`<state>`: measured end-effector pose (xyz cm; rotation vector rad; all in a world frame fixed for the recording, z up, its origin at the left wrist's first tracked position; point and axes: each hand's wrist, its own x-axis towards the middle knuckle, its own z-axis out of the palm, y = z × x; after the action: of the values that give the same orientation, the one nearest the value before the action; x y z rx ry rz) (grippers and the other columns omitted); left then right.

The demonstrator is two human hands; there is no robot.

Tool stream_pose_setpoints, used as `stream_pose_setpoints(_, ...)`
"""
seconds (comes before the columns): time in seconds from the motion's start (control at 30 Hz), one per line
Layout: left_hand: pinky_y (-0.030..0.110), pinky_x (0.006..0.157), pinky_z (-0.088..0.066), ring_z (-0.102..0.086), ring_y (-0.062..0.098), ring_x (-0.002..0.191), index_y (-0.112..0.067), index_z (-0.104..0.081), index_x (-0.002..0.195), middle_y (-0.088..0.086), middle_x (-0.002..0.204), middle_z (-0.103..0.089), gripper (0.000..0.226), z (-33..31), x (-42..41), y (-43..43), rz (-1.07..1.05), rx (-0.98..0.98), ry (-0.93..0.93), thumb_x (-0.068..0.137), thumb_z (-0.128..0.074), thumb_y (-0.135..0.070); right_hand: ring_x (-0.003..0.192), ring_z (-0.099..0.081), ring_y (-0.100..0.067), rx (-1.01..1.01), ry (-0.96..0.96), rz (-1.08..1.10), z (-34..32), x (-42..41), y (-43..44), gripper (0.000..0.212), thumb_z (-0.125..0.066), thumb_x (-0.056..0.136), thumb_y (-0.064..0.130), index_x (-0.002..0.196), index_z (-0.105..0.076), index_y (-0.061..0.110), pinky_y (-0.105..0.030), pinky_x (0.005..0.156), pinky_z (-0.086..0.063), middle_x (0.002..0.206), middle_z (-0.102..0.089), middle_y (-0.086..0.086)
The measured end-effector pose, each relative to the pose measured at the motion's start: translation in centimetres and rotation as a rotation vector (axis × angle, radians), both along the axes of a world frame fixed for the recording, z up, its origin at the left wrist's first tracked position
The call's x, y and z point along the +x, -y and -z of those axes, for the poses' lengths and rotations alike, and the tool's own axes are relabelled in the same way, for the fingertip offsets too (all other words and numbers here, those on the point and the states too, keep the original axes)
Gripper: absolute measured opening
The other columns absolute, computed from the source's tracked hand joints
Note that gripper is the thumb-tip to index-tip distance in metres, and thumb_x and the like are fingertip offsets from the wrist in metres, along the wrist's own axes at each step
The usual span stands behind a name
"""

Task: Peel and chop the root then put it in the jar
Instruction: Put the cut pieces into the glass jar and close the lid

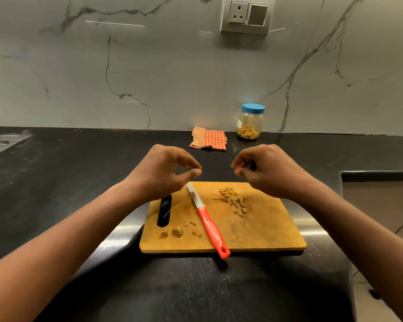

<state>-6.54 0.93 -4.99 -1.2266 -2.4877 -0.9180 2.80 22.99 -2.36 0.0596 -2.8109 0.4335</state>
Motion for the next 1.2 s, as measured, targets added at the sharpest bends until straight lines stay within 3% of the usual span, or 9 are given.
stream_pose_setpoints(0.2,0.023,0.092,-0.048,-0.061,0.009,0.113,-0.023,-0.061,0.13,-0.004,0.126,-0.066,0.048,-3.0,-2.7,-5.5,0.032,-0.171,-0.126,0.085,-0.071,-0.038,0.074,-0.058,-0.005,-0.001,-0.146,0.101,0.0,-4.3,-4.5,0.039,-0.073,0.078,0.037,0.113,-0.065,0.023,-0.023,0.071,-0.049,0.1,-0.067,0.003)
stream_pose_setpoints(0.4,0.035,0.099,-0.045,-0.054,0.02,0.123,-0.02,-0.05,0.14,0.001,0.134,-0.059,0.061,-3.8,-8.1,-12.1,-0.051,-0.262,0.0,0.086,-0.071,-0.039,0.091,-0.06,-0.018,0.045,-0.158,0.202,0.0,-9.8,-8.7,0.05,-0.071,0.075,0.041,0.119,-0.059,0.02,-0.037,0.084,-0.053,0.113,-0.065,-0.004)
stream_pose_setpoints(0.5,0.036,0.099,-0.048,-0.052,0.024,0.125,-0.016,-0.05,0.139,0.005,0.136,-0.058,0.068,-3.3,-10.6,-14.7,-0.119,-0.282,0.055,0.083,-0.072,-0.046,0.098,-0.06,-0.023,0.048,-0.149,0.253,-0.1,-12.3,-10.4,0.056,-0.07,0.074,0.042,0.123,-0.056,0.02,-0.039,0.089,-0.051,0.12,-0.062,-0.007)
stream_pose_setpoints(0.6,0.034,0.092,-0.05,-0.058,0.025,0.115,-0.012,-0.059,0.129,0.008,0.125,-0.064,0.066,-2.2,-12.9,-17.0,-0.162,-0.357,0.054,0.079,-0.073,-0.053,0.114,-0.053,-0.026,0.055,-0.145,0.309,-0.3,-14.8,-11.9,0.062,-0.069,0.075,0.042,0.129,-0.052,0.019,-0.039,0.096,-0.044,0.127,-0.057,-0.009)
stream_pose_setpoints(0.7,0.034,0.088,-0.049,-0.059,0.024,0.112,-0.011,-0.059,0.126,0.007,0.122,-0.064,0.064,-1.7,-14.3,-18.7,-0.151,-0.378,0.085,0.079,-0.072,-0.053,0.116,-0.051,-0.029,0.074,-0.138,0.38,-0.5,-17.3,-13.2,0.068,-0.067,0.076,0.044,0.135,-0.045,0.02,-0.039,0.097,-0.043,0.128,-0.052,-0.012)
stream_pose_setpoints(1.0,0.033,0.095,-0.048,-0.057,0.023,0.115,-0.009,-0.052,0.134,0.008,0.127,-0.062,0.064,-1.8,-15.7,-21.2,-0.116,-0.327,0.141,0.084,-0.07,-0.046,0.112,-0.048,-0.034,0.166,-0.081,0.443,-0.4,-23.4,-14.3,0.063,-0.061,0.082,0.048,0.135,-0.041,0.02,-0.043,0.096,-0.043,0.126,-0.049,-0.015)
stream_pose_setpoints(1.2,0.034,0.098,-0.047,-0.056,0.025,0.121,-0.007,-0.049,0.138,0.01,0.134,-0.059,0.068,-1.1,-15.8,-20.6,-0.122,-0.298,0.163,0.085,-0.07,-0.045,0.097,-0.056,-0.031,0.15,-0.155,0.458,-1.0,-23.9,-14.3,0.048,-0.06,0.083,0.052,0.118,-0.051,0.019,-0.041,0.087,-0.052,0.116,-0.05,-0.014)
